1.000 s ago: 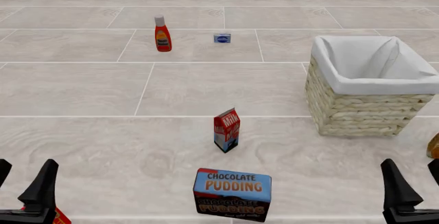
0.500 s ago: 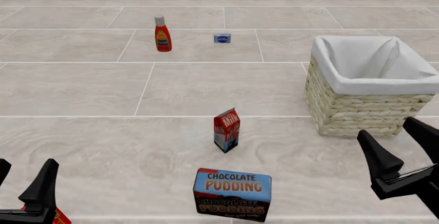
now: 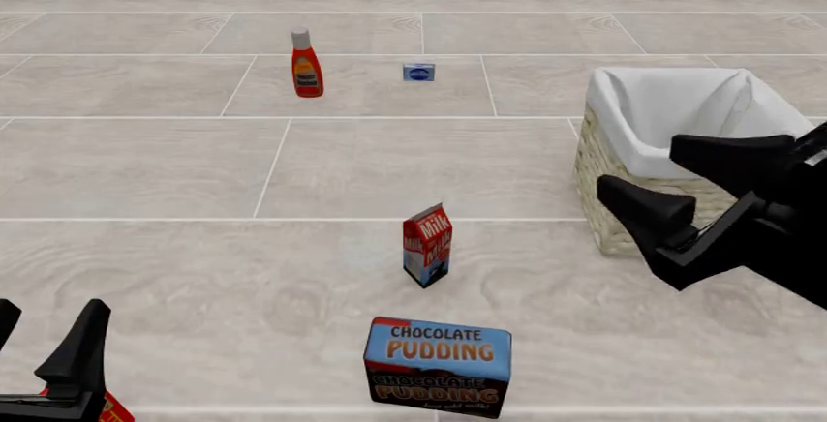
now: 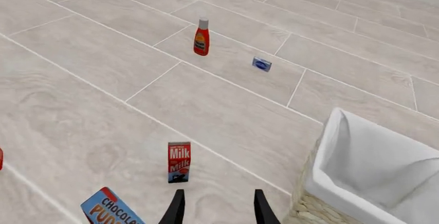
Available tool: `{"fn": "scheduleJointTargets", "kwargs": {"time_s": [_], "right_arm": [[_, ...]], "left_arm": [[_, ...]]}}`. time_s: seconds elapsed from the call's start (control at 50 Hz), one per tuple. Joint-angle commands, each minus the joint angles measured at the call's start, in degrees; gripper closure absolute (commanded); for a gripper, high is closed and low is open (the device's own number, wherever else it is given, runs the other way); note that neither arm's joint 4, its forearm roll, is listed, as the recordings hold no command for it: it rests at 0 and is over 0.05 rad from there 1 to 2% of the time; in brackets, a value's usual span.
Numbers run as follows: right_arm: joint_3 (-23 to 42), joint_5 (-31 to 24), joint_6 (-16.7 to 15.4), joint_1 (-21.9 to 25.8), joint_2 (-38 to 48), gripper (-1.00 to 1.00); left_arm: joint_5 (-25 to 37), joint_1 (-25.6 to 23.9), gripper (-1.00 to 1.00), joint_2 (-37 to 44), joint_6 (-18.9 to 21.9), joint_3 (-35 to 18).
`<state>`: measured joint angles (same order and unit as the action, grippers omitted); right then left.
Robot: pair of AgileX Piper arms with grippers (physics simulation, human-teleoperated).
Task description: Pick the milk and place it in the basket.
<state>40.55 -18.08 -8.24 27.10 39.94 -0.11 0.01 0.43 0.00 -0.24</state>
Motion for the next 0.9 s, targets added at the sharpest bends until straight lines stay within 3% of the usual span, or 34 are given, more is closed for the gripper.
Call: {"fn": "scheduleJointTargets", "kwargs": {"time_s": [0.02,0.18,0.34,0.38,0.6,0.9], "right_arm": [[10.96,-7.46,0.93,5.64,10.92,-1.0],[18.68,-12.33,1.55,6.57,20.87,-1.0],[24.57,-14.94,0.2,6.67,27.67,-1.0],[24.84,-14.89,-0.68,6.15,28.32,-1.0],[27.59,-13.22,1.68,7.32,36.38,-1.0],[30.53,-9.01,2.38,8.04,44.96,-1.0]], "left_arm": [[0.0,0.0,-1.0,0.0,0.0,0.0],[0.0,0.01,-1.0,-0.01,0.0,0.0],[0.0,-0.01,-1.0,-0.01,0.01,0.0],[0.0,-0.01,-1.0,0.0,0.0,0.0],[0.0,0.0,-1.0,0.0,0.0,0.0],[0.0,-0.01,-1.0,0.0,0.01,0.0]]}}
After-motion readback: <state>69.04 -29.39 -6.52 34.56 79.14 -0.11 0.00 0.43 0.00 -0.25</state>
